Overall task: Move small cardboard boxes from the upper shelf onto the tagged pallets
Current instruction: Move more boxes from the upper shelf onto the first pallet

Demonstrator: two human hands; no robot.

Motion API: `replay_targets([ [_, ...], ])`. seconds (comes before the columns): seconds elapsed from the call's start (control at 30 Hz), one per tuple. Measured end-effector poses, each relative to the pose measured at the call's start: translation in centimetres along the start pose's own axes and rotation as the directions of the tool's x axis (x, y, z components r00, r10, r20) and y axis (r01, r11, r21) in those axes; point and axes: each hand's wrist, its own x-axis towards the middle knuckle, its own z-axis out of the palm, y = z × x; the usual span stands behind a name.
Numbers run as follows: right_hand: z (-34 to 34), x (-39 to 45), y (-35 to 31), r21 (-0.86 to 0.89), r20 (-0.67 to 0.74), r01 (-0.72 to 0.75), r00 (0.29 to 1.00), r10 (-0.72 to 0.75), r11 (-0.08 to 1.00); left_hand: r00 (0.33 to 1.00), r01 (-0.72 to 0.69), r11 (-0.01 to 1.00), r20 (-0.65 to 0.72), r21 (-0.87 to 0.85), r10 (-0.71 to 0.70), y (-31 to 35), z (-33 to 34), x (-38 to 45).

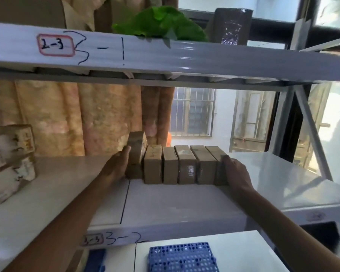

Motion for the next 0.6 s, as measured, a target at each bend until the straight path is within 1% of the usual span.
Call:
replay_targets([
  [0.07,-0.1,0.2,0.2,-0.005,-0.012,-0.002,1.000,0.002,1.000,0.997,0.063,0.997,0.037,-0.054,-0.061,-0.1,-0.1,-0.4],
  [0.1,-0.1,0.3,0.4,-0.002,-0.018,-0.006,1.000,0.006,1.000,0.996,0.067,0.997,0.055,-0.038,-0.065,-0.4,-0.2,-0.5],
  [0.17,-0.1,0.1,0.3,0.029,-0.053,-0.012,0.999,0.014,1.000,0.997,0.028,1.000,0.068,-0.004,-0.027,-0.8,-0.3,-0.6],
  [0.2,-0.1,-0.3,0.1,0.027,-0.122,0.018,0.992,-0.015,0.999,0.998,-0.008,1.000,0.055,-0.010,0.008,-0.8,-0.3,-0.5],
  [0.23,-0.1,-1.0,-0.4,-0.007,-0.228,0.097,0.969,-0.096,0.995,0.998,-0.051,0.999,0.029,-0.017,0.052,-0.8,-0.4,-0.3],
  [0.27,-0.1,-1.9,-1.1,-0.073,-0.331,0.230,0.912,-0.242,0.970,0.994,-0.107,0.994,0.002,-0.017,0.107,-0.7,-0.4,-0.2],
  [0.3,0.1,-3.2,-2.1,-0.158,-0.383,0.393,0.821,-0.423,0.906,0.985,-0.170,0.986,-0.016,-0.004,0.170,-0.6,-0.3,0.0],
  [0.33,0.7,-4.7,-3.1,-0.215,-0.375,0.529,0.732,-0.569,0.821,0.973,-0.230,0.973,-0.029,0.011,0.230,-0.5,-0.2,0.1],
  [0.37,1.5,-6.4,-4.2,-0.220,-0.327,0.616,0.684,-0.652,0.757,0.961,-0.274,0.962,-0.036,0.020,0.274,-0.4,-0.1,0.0],
  [0.4,2.6,-8.1,-5.5,-0.183,-0.249,0.655,0.691,-0.679,0.733,0.955,-0.295,0.955,-0.035,0.025,0.296,-0.4,0.0,0.0],
  [0.43,3.9,-9.6,-6.7,-0.129,-0.143,0.651,0.734,-0.663,0.748,0.955,-0.296,0.955,-0.024,0.034,0.297,-0.5,0.1,0.0],
  [0.47,5.3,-10.9,-7.8,-0.083,-0.020,0.615,0.786,-0.618,0.784,0.958,-0.284,0.958,-0.014,0.044,0.285,-0.6,0.1,-0.2],
  [0.5,6.7,-11.8,-8.7,-0.064,0.095,0.565,0.824,-0.558,0.823,0.963,-0.267,0.963,-0.013,0.045,0.268,-0.7,0.2,-0.3],
  [0.53,7.9,-12.3,-9.2,-0.071,0.180,0.513,0.850,-0.494,0.856,0.969,-0.245,0.969,-0.015,0.030,0.245,-0.8,0.3,-0.5],
  [0.57,8.9,-12.5,-9.6,-0.084,0.223,0.468,0.869,-0.441,0.880,0.976,-0.216,0.976,-0.017,0.013,0.216,-0.8,0.3,-0.7],
  [0.6,9.7,-12.5,-9.8,-0.098,0.236,0.432,0.885,-0.401,0.896,0.982,-0.187,0.982,-0.014,0.002,0.187,-0.7,0.3,-0.9],
])
